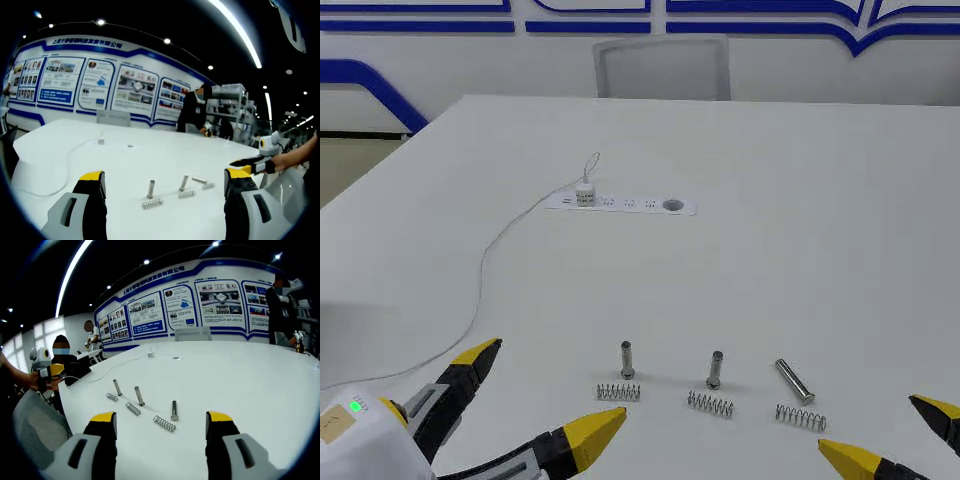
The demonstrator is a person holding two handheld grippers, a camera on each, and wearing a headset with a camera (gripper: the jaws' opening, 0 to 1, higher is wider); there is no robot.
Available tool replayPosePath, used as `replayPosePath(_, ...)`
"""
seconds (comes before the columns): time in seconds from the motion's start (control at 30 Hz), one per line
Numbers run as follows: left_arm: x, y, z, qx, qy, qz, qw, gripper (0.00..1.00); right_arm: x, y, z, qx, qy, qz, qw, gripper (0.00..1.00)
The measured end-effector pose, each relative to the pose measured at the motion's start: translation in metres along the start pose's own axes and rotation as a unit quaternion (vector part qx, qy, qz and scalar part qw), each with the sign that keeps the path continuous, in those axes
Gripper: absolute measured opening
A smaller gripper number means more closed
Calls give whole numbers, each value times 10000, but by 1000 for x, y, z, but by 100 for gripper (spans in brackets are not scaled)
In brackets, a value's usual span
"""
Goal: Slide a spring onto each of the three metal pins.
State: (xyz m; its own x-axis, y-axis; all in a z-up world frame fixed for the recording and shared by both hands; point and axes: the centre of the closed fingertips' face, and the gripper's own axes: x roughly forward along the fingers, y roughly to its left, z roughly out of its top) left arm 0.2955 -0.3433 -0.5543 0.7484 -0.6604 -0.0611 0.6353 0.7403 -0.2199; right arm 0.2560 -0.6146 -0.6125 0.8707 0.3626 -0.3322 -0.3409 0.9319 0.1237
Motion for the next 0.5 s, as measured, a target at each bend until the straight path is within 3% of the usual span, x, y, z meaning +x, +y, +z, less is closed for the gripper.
replayPosePath(0.37,-1,3,-1,14,18,59,10000,100,-1,2,1,-48,1,4,10000,66)
replayPosePath(0.5,-1,2,-1,16,20,46,10000,100,2,3,-7,-82,205,46,9997,65)
